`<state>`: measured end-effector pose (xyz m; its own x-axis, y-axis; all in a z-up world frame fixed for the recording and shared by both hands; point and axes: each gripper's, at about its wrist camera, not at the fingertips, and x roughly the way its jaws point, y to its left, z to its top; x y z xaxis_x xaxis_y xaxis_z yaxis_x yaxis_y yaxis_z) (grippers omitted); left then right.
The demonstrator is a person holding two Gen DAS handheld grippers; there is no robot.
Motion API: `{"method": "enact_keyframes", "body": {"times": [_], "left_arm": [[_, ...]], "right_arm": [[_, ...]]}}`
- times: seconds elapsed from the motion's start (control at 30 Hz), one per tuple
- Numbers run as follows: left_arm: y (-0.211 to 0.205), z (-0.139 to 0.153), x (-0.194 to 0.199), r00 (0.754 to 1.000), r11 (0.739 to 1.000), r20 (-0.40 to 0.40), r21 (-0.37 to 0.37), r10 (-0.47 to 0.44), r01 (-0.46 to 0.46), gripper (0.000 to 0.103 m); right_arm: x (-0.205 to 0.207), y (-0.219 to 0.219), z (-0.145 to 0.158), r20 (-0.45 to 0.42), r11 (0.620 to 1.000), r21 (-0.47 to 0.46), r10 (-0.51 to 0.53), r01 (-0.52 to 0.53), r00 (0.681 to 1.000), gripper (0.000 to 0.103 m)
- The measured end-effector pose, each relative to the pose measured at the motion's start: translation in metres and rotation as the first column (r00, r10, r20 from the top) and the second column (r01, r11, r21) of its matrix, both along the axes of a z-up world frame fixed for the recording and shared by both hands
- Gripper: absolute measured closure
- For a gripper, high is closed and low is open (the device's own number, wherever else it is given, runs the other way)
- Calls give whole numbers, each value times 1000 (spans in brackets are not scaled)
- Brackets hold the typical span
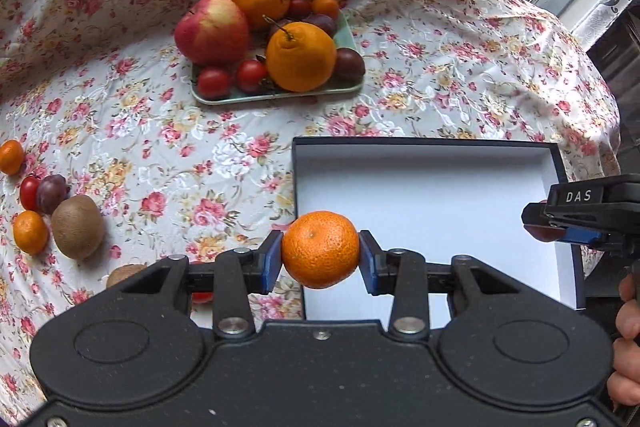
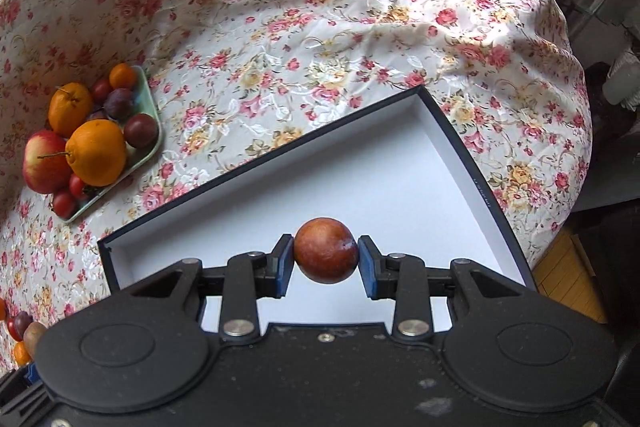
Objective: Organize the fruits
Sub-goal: 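Carry both fruits over the white box and open both grippers to drop them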
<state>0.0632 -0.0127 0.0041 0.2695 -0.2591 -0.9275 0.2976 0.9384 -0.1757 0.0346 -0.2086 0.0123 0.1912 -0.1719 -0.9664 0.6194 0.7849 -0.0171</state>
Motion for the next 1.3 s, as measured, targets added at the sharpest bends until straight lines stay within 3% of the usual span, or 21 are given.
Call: {"method": "enact_keyframes", "body": {"times": [0.37, 0.6, 1.3], "left_arm": [[-55, -14, -10, 1000, 999, -26, 45, -13, 15, 55], [-80, -19, -19, 999, 995, -4, 92, -34, 34, 55], [-92, -23, -24, 999, 983, 27, 177, -43, 38, 41]], "right_arm": [[-27, -33, -18, -97, 997, -48, 53, -58, 994, 67], [-37, -45, -18, -94, 997, -24, 64, -67, 993, 67], [-47, -55, -16, -83, 998, 15, 63, -62, 995, 68]]}}
